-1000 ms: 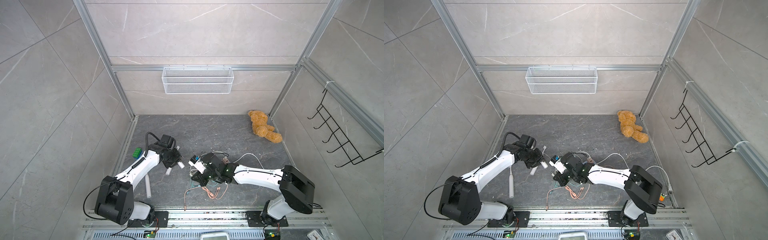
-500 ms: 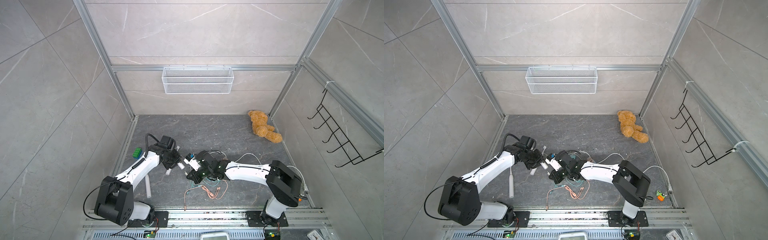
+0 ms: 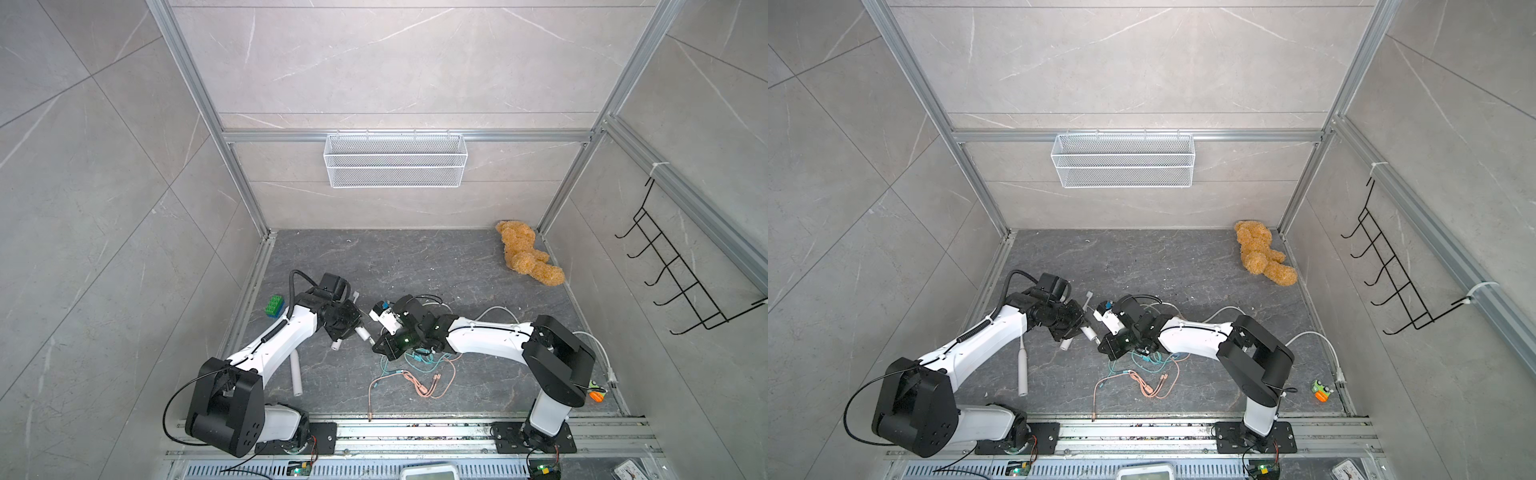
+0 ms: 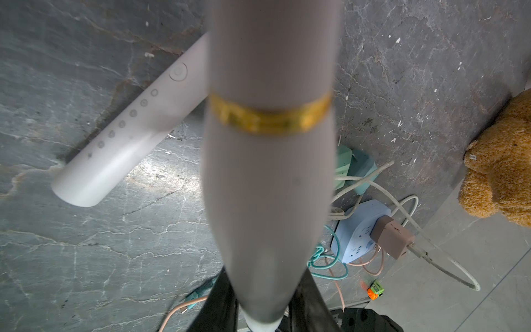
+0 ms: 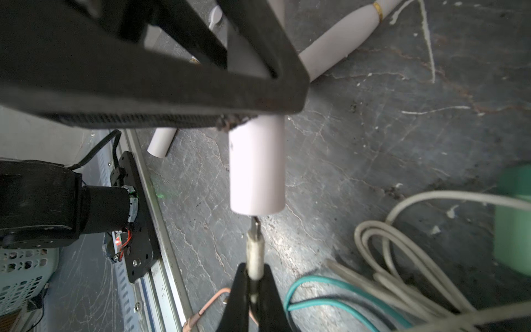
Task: Charge the electric toothbrush
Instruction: Insert the charging cable into the electric toothbrush.
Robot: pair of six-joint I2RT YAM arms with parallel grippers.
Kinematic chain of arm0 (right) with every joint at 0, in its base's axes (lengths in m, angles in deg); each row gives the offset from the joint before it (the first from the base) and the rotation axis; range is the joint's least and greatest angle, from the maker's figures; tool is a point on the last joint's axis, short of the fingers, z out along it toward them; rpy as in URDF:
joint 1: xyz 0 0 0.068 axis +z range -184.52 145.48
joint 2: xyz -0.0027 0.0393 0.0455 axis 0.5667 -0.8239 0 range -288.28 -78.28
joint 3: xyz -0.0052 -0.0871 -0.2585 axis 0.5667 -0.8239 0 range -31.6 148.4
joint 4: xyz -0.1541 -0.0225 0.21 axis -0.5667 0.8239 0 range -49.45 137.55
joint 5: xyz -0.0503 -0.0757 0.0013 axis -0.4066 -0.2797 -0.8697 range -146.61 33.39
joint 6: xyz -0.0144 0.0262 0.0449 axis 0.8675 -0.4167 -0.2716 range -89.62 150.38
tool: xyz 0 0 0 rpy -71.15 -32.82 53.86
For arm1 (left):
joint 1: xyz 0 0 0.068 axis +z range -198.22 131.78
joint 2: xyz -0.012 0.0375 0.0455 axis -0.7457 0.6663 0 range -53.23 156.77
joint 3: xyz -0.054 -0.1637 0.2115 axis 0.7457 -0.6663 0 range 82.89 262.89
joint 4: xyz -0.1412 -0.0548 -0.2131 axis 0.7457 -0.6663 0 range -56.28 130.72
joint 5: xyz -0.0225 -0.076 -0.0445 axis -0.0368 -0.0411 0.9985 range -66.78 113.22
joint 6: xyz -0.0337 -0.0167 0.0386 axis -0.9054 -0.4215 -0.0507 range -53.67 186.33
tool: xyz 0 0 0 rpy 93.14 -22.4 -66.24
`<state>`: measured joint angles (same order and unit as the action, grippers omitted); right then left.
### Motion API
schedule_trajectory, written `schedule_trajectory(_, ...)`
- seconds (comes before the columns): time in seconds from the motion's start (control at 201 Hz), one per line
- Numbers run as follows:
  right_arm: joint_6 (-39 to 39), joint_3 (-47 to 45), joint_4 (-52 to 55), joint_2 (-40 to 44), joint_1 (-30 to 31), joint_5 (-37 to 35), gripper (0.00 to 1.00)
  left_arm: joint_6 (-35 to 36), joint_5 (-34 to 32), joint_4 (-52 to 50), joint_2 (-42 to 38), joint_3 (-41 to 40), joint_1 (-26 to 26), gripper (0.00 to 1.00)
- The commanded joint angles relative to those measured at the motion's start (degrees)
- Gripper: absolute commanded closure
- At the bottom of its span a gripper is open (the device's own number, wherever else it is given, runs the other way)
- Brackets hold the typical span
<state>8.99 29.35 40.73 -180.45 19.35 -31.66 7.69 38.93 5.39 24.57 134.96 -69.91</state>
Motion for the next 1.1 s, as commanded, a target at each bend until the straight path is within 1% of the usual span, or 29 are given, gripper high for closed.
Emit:
schedule_trajectory(0.0, -1.20, 1.40, -1.11, -1.50, -0.17, 1.23, 1.00, -0.99, 1.98, 1.23, -1.16, -0.33, 0.27, 1.00)
schedule_trajectory(0.264, -0.85, 1.45, -1.19, -2.82, -0.17, 0.95, 1.00, -1.09, 2.64, 1.15, -0.98, 0.11, 0.32, 1.00)
schedule_trajectory(0.782, 1.08, 2.21, 0.59, -0.88, -0.25, -1.98, 1.00, 1.23, 3.99, 0.72, 0.87, -0.68, 0.16, 1.00)
schedule_trajectory(1.091, 1.39, 2.08, 0.77, -0.09, -0.32, -1.55, 1.00, 2.07, 4.33, 0.57, 1.57, -0.87, -0.06, 1.00)
